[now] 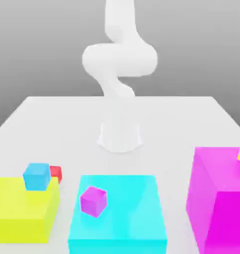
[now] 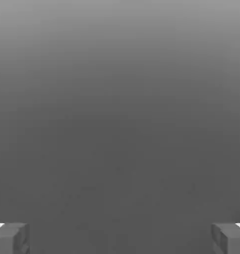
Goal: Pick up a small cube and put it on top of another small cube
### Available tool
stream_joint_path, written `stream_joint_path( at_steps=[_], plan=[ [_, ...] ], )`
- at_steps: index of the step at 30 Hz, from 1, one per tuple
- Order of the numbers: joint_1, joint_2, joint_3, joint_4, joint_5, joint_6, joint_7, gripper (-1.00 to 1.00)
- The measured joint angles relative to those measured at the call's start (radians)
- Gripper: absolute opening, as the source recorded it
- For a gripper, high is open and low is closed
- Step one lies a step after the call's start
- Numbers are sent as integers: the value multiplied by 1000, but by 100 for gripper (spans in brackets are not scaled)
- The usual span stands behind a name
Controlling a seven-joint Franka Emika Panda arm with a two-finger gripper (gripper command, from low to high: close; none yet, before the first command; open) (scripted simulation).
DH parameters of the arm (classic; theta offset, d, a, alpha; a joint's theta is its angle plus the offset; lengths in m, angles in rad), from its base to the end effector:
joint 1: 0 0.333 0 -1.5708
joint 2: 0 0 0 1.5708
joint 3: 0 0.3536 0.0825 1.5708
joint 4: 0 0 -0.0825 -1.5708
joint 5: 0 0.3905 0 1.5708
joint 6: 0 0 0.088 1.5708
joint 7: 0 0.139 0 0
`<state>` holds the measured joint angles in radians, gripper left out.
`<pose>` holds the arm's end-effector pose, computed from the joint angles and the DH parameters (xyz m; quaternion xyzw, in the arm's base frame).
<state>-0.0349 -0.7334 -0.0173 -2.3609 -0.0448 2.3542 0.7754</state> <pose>0.3766 -0.0235 0.6657 -0.8594 0.3674 -0.3374 0.1124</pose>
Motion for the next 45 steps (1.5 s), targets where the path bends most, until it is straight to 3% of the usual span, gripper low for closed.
stream_joint_path(
  at_steps=[16, 21, 25, 28, 32, 35, 36, 42, 45],
  plan=[
    [-227, 429, -260, -392, -200, 348, -233, 0],
    [-274, 561, -371, -516, -188, 462, -361, 0],
    [-269, 673, -447, -595, -76, 559, -515, 0],
    [-276, 768, -390, -587, 111, 629, -649, 0],
    [-464, 889, -146, -560, 330, 721, -806, 0],
    [-618, 975, 10, -546, 358, 795, -836, 0],
    [-643, 989, 33, -544, 356, 808, -837, -100],
    [-655, 996, 44, -543, 354, 813, -837, -100],
    [-584, 941, -29, -552, 327, 767, -809, -100]
  ],
)
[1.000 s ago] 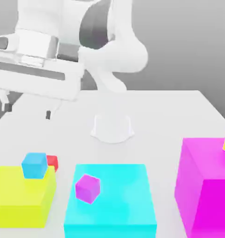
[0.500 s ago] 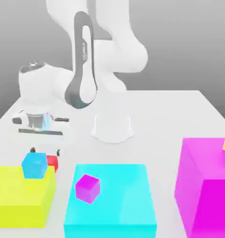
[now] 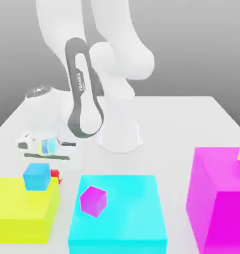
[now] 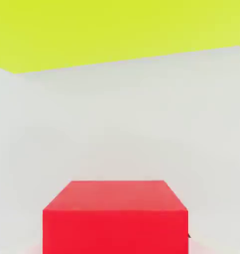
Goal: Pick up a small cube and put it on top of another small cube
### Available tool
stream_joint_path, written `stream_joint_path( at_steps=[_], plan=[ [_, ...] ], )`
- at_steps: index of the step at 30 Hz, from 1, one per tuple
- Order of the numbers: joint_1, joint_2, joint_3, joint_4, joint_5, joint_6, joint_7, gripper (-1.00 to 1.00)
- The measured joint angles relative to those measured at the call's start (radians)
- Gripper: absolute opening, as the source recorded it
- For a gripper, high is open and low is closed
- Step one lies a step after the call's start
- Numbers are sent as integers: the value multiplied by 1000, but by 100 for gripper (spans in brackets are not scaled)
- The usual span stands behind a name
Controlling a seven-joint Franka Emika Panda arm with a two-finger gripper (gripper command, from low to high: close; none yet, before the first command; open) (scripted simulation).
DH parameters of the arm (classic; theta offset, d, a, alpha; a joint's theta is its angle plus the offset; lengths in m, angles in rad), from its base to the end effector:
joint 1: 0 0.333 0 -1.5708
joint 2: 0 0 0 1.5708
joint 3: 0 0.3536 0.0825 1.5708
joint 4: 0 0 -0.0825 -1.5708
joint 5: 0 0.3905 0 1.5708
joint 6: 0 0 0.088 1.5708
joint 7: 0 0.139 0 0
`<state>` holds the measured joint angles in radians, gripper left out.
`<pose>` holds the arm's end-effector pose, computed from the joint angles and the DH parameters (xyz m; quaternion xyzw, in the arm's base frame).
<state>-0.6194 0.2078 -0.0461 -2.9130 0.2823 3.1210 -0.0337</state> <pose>0.2432 -0.2230 0.1345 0.8976 -0.4408 0.0002 0.0020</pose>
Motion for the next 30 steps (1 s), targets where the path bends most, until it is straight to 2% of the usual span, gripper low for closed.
stream_joint_path(
  at_steps=[2, 4, 8, 10, 15, 23, 25, 30],
  plan=[
    [74, -55, -87, -11, -58, -45, 47, -100],
    [112, -115, -153, -25, -162, -91, 122, -100],
    [78, -236, -175, -51, -316, -185, 224, -100],
    [62, -256, -190, -47, -279, -214, 220, -100],
    [24, -244, -216, 64, -85, -317, 345, -100],
    [53, -250, -203, 228, 42, -483, 676, -100],
    [108, -265, -170, 251, 28, -520, 766, -100],
    [246, -324, -28, 276, -88, -604, 1002, -100]
  ],
)
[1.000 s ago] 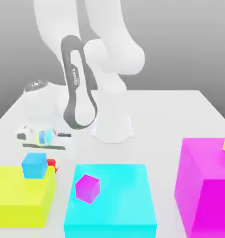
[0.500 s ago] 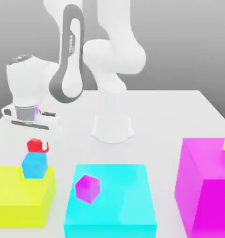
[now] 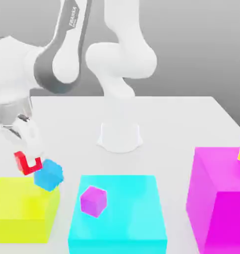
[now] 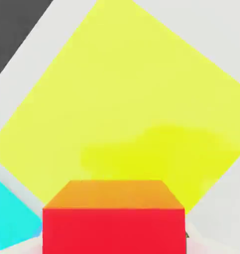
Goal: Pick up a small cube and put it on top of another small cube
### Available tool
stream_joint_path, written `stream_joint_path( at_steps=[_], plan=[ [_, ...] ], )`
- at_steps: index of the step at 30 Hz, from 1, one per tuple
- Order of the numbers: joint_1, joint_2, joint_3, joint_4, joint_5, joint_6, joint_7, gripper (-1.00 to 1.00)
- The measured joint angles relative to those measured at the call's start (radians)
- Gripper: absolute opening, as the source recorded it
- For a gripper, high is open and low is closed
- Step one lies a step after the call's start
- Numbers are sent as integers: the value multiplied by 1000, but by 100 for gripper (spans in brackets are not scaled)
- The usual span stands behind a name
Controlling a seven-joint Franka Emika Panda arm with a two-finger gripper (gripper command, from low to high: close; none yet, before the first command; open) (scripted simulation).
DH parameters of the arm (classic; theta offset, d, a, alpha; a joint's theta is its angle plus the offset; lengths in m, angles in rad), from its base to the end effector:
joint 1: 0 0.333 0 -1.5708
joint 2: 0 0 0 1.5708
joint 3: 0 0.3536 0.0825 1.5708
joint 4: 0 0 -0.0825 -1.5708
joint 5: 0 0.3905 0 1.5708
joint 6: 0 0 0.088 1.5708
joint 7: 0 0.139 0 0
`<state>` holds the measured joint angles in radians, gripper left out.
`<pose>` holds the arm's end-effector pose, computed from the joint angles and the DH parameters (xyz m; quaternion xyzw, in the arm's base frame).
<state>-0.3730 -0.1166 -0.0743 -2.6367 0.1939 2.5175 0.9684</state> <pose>0.3825 -0.1807 0.2851 -0.7051 0.7065 0.0174 0.0582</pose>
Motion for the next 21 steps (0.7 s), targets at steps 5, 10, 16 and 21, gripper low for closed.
stream_joint_path(
  at_steps=[5, 10, 16, 21],
  plan=[
    [93, -46, 172, 17, -130, -62, 215, -100],
    [103, 88, 195, -6, -187, 98, 269, 100],
    [103, 104, 195, -9, -191, 116, 273, 100],
    [110, -17, 189, 13, -173, -27, 259, 100]
  ],
)
